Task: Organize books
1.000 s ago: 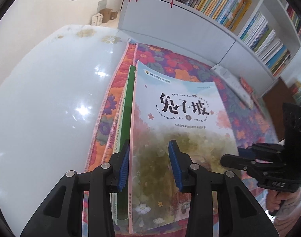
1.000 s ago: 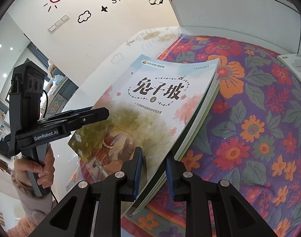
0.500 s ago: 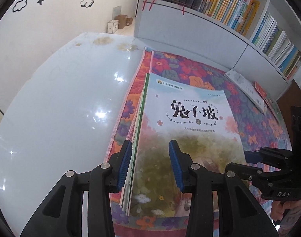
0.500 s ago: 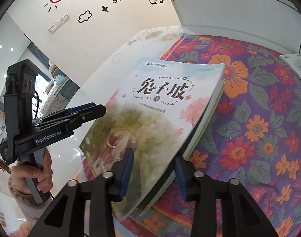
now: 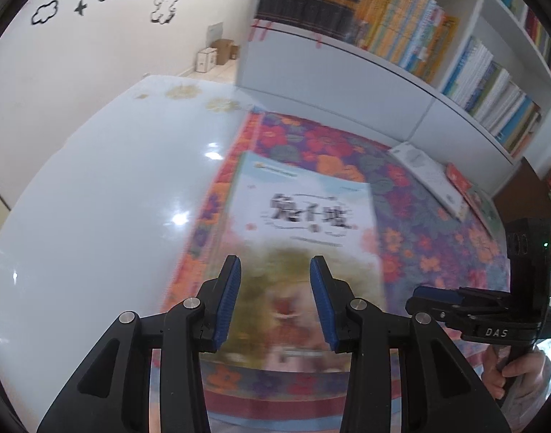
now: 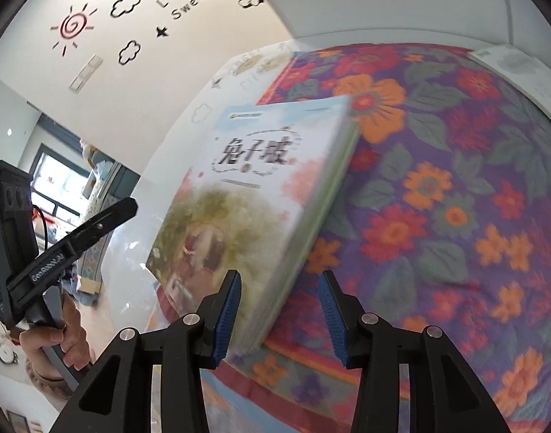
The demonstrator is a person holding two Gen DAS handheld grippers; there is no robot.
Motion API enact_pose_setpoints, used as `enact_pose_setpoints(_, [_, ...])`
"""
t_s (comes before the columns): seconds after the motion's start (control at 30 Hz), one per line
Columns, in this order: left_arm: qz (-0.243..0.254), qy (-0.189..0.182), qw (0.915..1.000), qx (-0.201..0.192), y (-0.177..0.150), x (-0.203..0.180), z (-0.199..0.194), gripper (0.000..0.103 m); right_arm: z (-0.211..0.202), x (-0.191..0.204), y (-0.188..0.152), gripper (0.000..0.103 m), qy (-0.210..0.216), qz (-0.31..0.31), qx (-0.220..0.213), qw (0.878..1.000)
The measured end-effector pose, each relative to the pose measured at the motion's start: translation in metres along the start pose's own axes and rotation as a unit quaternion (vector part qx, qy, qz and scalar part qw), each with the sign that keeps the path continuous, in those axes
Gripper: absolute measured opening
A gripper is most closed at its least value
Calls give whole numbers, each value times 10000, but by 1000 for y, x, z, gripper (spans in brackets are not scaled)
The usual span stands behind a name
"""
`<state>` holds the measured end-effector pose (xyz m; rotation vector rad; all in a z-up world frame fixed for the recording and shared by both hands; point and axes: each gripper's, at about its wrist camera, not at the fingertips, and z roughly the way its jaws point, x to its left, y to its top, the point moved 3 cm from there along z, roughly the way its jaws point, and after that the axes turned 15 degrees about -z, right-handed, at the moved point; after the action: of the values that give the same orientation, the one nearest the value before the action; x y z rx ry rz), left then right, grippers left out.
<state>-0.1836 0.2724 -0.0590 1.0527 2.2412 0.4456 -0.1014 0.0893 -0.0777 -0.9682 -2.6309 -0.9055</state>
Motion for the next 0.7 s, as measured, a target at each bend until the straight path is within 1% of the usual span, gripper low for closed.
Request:
enact_pose_setpoints(0.1, [105,-68,9999,10,-6,-28,5,37,-21,-19,-11,43,-57,101,-122,9999])
enact_pose_setpoints(0.2, [142,-212,9996,99,-16,-59,17,37,-45,-47,-24,43,-88,319,-275,9991])
enact_pose_setpoints(0.37, [221,-607,9972,383,-37,-124,49,37,-89,-109,-51,43,-272,753,-525,9954])
enact_pose_setpoints(0.47, [221,-832,9948,551,-49,-160,72,37,-114,-149,-66,43,-311,1092,-706,9910])
enact_pose_setpoints(0.53, [226,-899,9938,620,-59,-180,88,37,-129,-180,-75,43,-394,1306,-823,9872])
enact_pose_setpoints(0.6, [279,-914,9926,748,-72,-197,106,37,-140,-204,-82,43,-420,1466,-922,9840])
enact_pose_setpoints(0.63, [310,-910,9922,793,-76,-202,111,37,-146,-223,-86,43,-385,1649,-1020,9803])
enact_pose_setpoints(0.7, [403,-883,9913,892,-89,-213,129,37,-154,-250,-91,43,-308,1942,-1157,9736])
